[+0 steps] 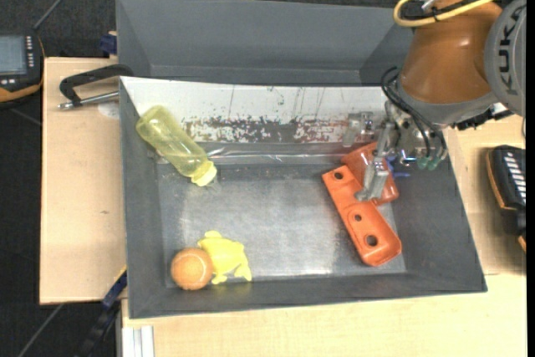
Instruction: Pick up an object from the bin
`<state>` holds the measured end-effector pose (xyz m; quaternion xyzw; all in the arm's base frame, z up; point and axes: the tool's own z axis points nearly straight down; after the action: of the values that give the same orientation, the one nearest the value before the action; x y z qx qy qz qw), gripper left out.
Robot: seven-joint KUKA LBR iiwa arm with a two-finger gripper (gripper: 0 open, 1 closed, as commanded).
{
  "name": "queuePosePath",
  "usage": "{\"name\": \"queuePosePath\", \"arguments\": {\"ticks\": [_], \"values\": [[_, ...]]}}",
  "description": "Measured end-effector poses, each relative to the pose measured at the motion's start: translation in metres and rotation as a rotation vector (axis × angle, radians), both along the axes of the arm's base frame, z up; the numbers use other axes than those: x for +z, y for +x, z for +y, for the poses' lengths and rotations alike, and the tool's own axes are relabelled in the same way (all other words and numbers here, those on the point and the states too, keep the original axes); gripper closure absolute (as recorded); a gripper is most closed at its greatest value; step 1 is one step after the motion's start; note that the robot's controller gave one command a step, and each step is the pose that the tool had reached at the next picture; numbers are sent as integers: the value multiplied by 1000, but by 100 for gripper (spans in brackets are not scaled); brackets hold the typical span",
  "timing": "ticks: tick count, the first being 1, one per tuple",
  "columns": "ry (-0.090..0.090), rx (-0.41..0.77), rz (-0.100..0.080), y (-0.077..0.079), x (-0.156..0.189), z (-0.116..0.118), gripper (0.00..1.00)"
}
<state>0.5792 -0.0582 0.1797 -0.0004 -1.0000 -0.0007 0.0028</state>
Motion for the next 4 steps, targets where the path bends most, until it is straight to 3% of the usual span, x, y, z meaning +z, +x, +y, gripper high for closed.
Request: {"name": "queuePosePath", "arguments": {"ticks": [1,2,3,4], "values": [[-1,1,-8,1,5,0,0],[0,25,-10,-24,-51,-23,0],[3,113,-13,19,-108,-47,100],[3,113,-13,19,-108,-47,100]]}}
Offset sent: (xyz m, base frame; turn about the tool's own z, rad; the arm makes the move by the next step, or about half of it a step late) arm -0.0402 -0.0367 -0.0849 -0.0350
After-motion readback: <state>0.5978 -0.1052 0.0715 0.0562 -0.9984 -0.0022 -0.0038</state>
